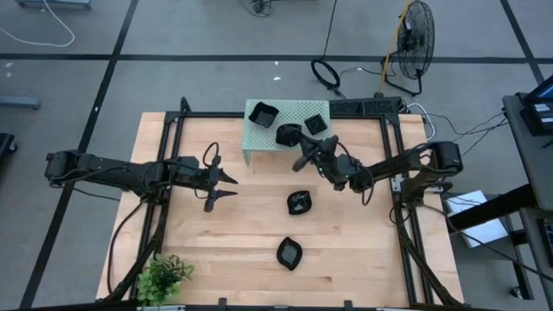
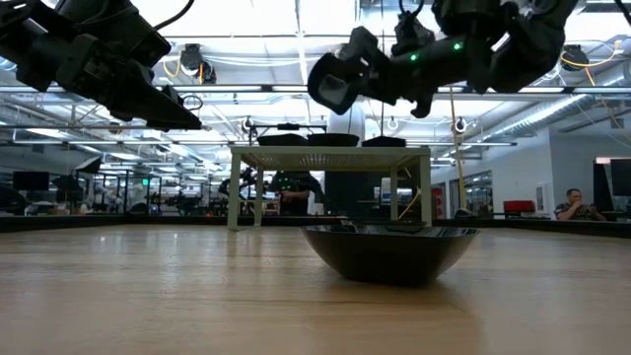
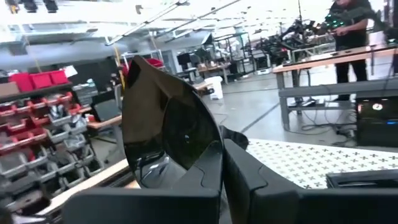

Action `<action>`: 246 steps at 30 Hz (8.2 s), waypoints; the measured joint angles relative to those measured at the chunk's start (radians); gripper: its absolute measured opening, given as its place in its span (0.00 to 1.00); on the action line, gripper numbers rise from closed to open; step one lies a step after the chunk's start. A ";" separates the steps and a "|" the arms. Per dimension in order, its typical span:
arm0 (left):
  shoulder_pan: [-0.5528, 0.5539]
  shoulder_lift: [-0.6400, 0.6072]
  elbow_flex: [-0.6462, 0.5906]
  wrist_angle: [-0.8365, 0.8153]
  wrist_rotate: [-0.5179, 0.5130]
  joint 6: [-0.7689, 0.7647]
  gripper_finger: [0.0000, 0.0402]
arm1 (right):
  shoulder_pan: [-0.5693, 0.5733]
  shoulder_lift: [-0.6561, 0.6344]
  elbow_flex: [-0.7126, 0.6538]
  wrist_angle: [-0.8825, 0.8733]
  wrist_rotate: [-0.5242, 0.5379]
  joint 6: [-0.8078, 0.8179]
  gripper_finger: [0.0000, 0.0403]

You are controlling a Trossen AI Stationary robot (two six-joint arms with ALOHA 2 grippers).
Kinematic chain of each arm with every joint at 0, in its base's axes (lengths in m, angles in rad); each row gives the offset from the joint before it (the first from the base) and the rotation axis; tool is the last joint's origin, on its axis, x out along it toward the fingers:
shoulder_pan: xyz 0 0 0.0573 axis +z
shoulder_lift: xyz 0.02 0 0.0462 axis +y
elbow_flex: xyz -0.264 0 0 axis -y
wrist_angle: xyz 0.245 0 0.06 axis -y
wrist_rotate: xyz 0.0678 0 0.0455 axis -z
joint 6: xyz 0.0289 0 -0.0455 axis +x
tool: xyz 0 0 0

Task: Pick & Place Mini shaped plates
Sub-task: Stack the black leaf shaped plate on top of the other black leaf shaped plates on the shelf

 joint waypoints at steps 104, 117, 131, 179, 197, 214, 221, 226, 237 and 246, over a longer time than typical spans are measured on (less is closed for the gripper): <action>0.000 0.000 0.000 -0.004 0.000 -0.005 0.42 | -0.122 -0.022 0.659 -1.669 -0.316 -0.618 0.03; 0.000 0.000 0.000 -0.004 0.000 -0.008 0.42 | -0.261 -0.023 0.659 -1.690 -0.429 -0.184 0.23; 0.000 0.000 0.000 -0.004 0.000 -0.007 0.42 | -0.298 -0.024 0.659 -1.680 -0.575 -0.108 0.20; 0.000 0.000 0.000 -0.005 0.000 -0.005 0.42 | -0.310 0.005 0.659 -1.631 -0.626 -0.038 0.11; 0.000 0.000 0.000 -0.005 0.000 -0.007 0.42 | -0.237 -0.007 0.659 -1.579 -0.630 -0.169 0.12; 0.000 0.000 0.000 -0.027 0.000 -0.019 0.42 | 0.198 -0.015 0.508 -1.687 -0.728 -0.172 0.25; 0.000 0.000 0.000 -0.019 0.000 -0.019 0.42 | 0.292 -0.015 0.342 -1.572 -0.599 -0.160 0.25; 0.000 0.000 0.000 -0.019 0.000 -0.020 0.42 | 0.307 -0.016 0.262 -1.491 -0.572 -0.202 0.25; 0.000 0.000 0.000 -0.027 0.000 -0.024 0.42 | 0.278 0.035 0.157 -1.335 -0.576 -0.255 0.25; 0.000 0.000 0.000 -0.021 0.000 -0.023 0.42 | 0.279 0.082 0.159 -1.274 -0.573 -0.269 0.25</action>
